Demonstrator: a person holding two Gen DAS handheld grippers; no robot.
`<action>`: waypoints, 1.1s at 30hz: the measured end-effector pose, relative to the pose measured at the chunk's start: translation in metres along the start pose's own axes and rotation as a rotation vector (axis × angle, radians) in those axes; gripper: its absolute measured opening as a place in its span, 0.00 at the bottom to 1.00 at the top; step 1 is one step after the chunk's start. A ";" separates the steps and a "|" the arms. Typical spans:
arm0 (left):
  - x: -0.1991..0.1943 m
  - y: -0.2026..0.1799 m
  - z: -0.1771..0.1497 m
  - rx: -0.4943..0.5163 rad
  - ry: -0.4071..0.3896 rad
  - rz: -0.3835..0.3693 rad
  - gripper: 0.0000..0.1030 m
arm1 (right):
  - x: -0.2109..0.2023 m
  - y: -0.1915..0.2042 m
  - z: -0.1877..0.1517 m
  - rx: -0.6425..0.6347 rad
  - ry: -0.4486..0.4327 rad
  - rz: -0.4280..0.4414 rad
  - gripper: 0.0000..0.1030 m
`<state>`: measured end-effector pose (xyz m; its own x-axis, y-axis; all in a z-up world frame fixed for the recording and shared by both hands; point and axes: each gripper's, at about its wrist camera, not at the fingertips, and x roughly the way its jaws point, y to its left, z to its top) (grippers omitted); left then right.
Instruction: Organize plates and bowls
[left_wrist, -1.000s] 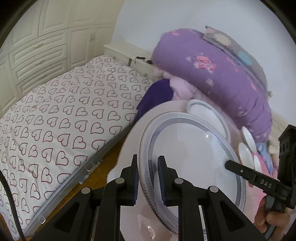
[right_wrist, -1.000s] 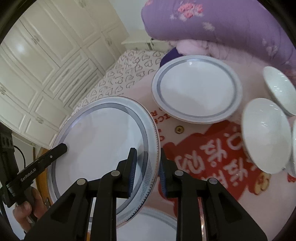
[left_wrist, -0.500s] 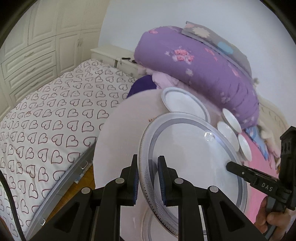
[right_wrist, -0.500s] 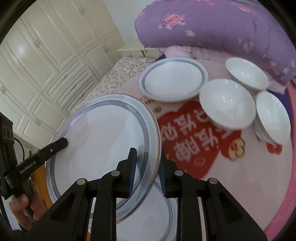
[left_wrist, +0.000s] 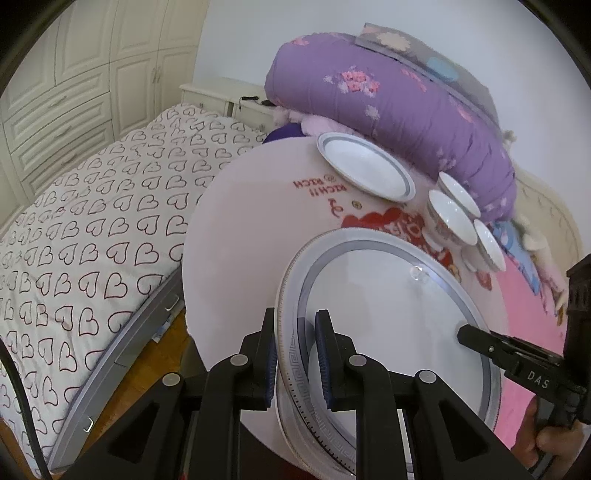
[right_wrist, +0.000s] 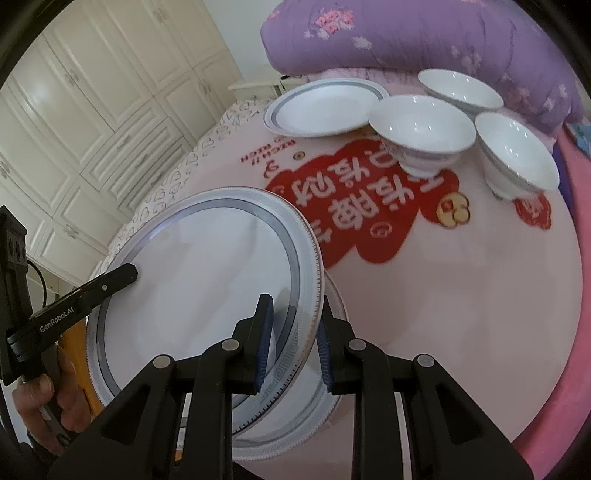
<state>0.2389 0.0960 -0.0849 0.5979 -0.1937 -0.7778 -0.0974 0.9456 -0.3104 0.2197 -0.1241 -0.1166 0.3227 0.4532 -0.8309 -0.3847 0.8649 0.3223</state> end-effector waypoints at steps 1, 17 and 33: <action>0.000 -0.002 -0.002 0.003 0.003 0.002 0.15 | 0.000 -0.001 -0.003 0.001 0.001 0.000 0.22; 0.025 -0.009 -0.015 0.035 0.031 0.042 0.17 | 0.010 -0.009 -0.021 -0.031 0.031 -0.023 0.22; 0.050 -0.005 -0.026 0.063 0.044 0.059 0.21 | 0.011 0.002 -0.021 -0.106 0.041 -0.100 0.25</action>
<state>0.2482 0.0745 -0.1363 0.5570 -0.1473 -0.8173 -0.0805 0.9699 -0.2297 0.2040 -0.1218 -0.1342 0.3291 0.3543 -0.8753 -0.4425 0.8767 0.1885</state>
